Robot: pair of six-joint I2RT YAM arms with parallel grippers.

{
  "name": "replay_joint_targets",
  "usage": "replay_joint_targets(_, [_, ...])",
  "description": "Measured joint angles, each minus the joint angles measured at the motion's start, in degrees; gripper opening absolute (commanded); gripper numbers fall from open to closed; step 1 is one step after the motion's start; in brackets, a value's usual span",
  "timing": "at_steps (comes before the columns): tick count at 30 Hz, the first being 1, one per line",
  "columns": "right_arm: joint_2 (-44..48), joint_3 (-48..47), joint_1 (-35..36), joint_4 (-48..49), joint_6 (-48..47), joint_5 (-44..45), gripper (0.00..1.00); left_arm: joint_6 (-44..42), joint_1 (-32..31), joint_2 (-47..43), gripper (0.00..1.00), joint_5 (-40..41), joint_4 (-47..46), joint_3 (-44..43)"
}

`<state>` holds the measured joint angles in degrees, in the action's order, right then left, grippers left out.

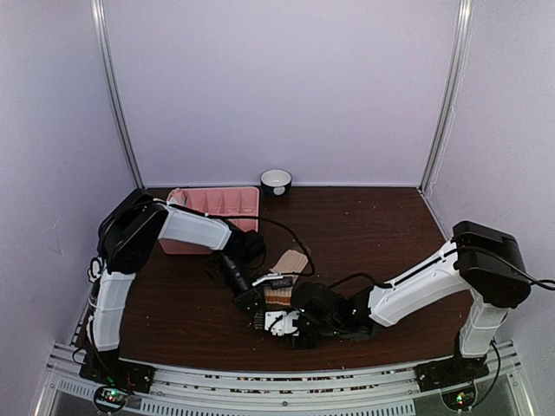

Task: Roll the socks
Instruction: Roll the sock at the center of the board.

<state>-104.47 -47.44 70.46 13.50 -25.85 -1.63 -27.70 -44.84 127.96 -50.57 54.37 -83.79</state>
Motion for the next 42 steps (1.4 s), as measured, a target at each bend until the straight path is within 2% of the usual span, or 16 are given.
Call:
replay_joint_targets(2, [-0.2, 0.0, -0.3, 0.0, 0.9, -1.1, 0.21, -0.4, 0.2, 0.1, 0.06, -0.2, 0.6, 0.0])
replay_joint_targets(6, [-1.2, -0.7, -1.2, 0.1, 3.0, -3.5, 0.09, -1.3, 0.3, 0.1, 0.24, -0.5, 1.2, 0.0])
replay_joint_targets(9, [-2.5, -1.7, -2.7, 0.5, 6.4, -6.7, 0.01, -1.4, 0.5, -0.7, 0.30, -0.7, 1.8, 0.3])
replay_joint_targets(14, [-3.9, -1.8, -4.2, 3.0, 11.8, -11.8, 0.00, -1.2, 1.4, -6.0, 0.40, 4.5, -1.5, 3.9])
replay_joint_targets(19, [-4.0, -0.3, -5.3, 5.9, 18.8, -16.5, 0.00, -0.6, 2.8, -14.4, 0.42, 11.0, -8.2, 8.9])
replay_joint_targets(22, [-4.0, 1.4, -5.8, 8.9, 23.4, -20.1, 0.00, -0.7, 2.9, -20.9, 0.48, 14.0, -13.0, 13.4])
replay_joint_targets(24, [-4.0, 2.8, -6.1, 11.1, 26.8, -22.7, 0.00, -0.9, 3.0, -25.0, 0.57, 15.5, -15.7, 16.2])
replay_joint_targets(26, [-4.0, 4.5, -6.8, 13.7, 30.5, -25.4, 0.00, -1.2, 3.0, -28.0, 0.83, 16.6, -18.2, 18.4])
replay_joint_targets(27, [-4.1, 5.2, -7.6, 15.1, 32.7, -26.9, 0.00, -1.7, 3.0, -29.3, 0.84, 17.2, -19.4, 19.4])
replay_joint_targets(30, [-5.2, 6.1, -9.8, 17.9, 38.7, -31.6, 0.00, -2.3, 2.6, -31.1, 0.83, 18.4, -20.6, 20.5])
replay_joint_targets(36, [-8.9, 3.9, -13.7, 19.6, 49.0, -41.9, 0.00, -5.2, -2.6, -31.2, 0.72, 22.0, -23.0, 21.1])
replay_joint_targets(40, [-10.4, 3.1, -15.3, 20.4, 53.9, -45.7, 0.00, -6.4, -5.8, -30.7, 0.63, 22.3, -24.4, 22.9])
replay_joint_targets(42, [-10.8, 2.7, -15.7, 20.5, 55.9, -46.8, 0.00, -6.6, -6.5, -30.3, 0.62, 22.5, -25.2, 23.9])
